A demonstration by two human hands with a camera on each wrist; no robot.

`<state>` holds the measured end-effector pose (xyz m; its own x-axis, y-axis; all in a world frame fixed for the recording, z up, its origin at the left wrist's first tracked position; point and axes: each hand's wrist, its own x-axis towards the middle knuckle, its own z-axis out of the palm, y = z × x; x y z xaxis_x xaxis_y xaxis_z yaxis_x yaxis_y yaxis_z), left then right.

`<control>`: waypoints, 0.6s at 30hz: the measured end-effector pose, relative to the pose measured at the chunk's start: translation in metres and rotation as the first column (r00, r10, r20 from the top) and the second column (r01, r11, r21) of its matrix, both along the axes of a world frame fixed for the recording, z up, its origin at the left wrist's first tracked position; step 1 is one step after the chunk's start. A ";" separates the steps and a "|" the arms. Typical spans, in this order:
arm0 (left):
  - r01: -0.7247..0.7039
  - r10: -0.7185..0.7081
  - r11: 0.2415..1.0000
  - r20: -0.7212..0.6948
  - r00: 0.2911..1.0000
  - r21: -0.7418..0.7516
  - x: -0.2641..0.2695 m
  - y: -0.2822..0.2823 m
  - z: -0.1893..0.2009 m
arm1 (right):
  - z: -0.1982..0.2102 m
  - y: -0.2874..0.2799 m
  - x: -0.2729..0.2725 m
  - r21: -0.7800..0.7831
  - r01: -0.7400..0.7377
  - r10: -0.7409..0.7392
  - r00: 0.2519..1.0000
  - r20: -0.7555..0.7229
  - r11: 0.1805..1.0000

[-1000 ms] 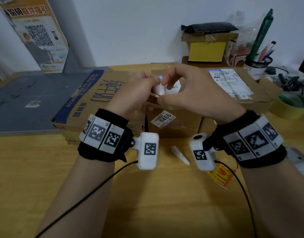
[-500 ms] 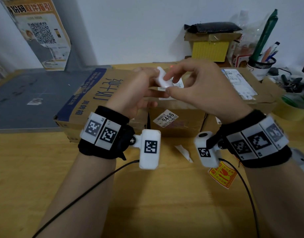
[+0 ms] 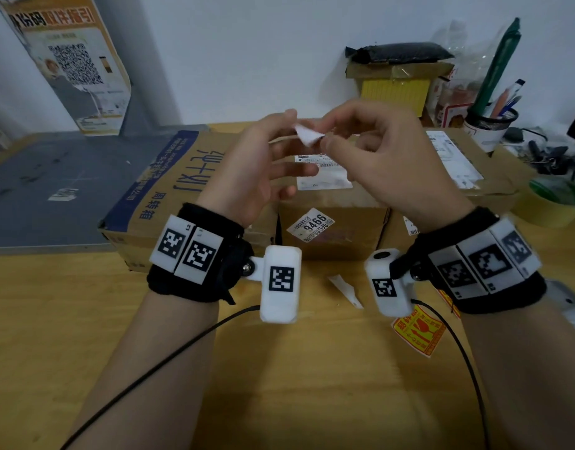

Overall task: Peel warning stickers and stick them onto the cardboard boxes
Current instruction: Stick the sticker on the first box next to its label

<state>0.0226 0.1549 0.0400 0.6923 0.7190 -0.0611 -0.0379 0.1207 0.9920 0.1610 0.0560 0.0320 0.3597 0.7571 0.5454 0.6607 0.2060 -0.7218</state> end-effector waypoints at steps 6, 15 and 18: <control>0.001 0.004 0.996 -0.050 0.999 0.089 0.002 -0.001 -0.001 | -0.004 0.004 0.010 -0.008 0.116 -0.116 0.991 -0.062 0.993; -0.151 0.171 0.963 -0.072 0.983 0.222 0.011 0.004 -0.014 | -0.005 0.002 0.014 -0.112 0.130 -0.143 0.984 -0.111 0.985; -0.159 0.188 0.952 -0.090 0.978 0.261 0.011 0.005 -0.016 | -0.007 0.003 0.017 -0.104 0.169 -0.173 0.984 -0.037 0.980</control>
